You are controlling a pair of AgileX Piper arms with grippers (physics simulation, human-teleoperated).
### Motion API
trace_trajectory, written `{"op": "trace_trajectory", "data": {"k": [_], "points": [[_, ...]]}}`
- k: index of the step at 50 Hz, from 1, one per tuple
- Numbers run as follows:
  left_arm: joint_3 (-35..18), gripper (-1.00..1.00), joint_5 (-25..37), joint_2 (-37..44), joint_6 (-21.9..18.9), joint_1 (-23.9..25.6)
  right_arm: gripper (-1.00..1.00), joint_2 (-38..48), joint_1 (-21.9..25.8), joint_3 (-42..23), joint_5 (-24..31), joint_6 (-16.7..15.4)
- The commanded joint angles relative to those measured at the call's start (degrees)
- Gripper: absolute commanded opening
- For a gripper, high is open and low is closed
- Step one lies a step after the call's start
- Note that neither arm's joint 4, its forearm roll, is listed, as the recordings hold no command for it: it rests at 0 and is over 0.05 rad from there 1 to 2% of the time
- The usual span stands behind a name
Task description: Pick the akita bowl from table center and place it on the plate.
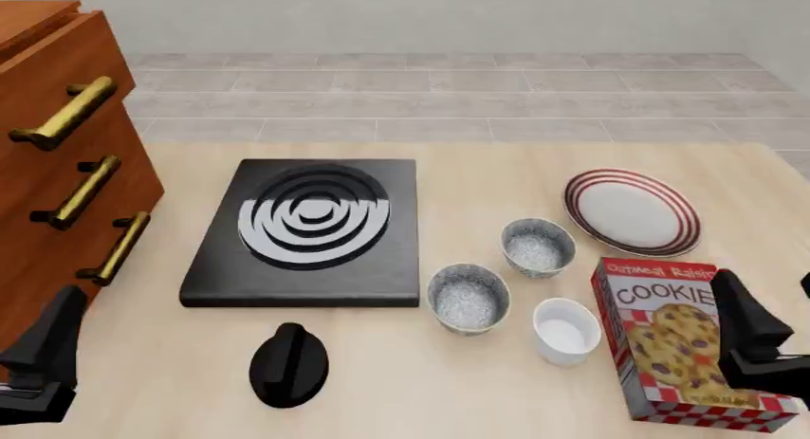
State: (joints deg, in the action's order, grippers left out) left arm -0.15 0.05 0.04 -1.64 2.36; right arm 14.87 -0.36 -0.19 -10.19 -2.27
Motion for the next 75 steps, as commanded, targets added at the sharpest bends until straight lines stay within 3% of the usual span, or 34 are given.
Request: {"op": "trace_trajectory", "data": {"k": [1, 9, 26, 36, 43, 58, 64, 75], "points": [[-0.55, 1.0, 0.42, 0.07, 1.48, -1.66, 1.0, -14.67, 0.41, -0.4, 11.16, 1.95], [-0.93, 1.0, 0.35, -0.01, 0.62, -1.32, 1.0, -14.57, 0.71, -3.56, 14.29, 0.34], [-1.0, 1.0, 1.01, 0.03, 0.59, -0.95, 1.0, -14.27, 2.18, -18.1, 26.16, -3.3], [-0.79, 1.0, 1.1, 0.08, 0.39, -0.75, 1.0, -4.62, 6.49, -23.55, 25.44, -5.11], [-0.75, 1.0, 1.43, 0.13, 0.81, -0.36, 1.0, 1.83, 10.65, -27.25, 25.15, -10.45], [-0.47, 1.0, 1.43, 0.63, 1.25, -1.16, 1.0, 19.63, 18.37, -28.97, 24.97, -20.52], [-0.61, 1.0, 1.69, 0.8, 1.31, -0.91, 1.0, 27.31, 21.24, -30.53, 27.16, -27.5], [-0.41, 1.0, 1.76, 0.75, 1.44, -0.67, 1.0, 35.11, 24.32, -31.86, 28.19, -33.42]]}}
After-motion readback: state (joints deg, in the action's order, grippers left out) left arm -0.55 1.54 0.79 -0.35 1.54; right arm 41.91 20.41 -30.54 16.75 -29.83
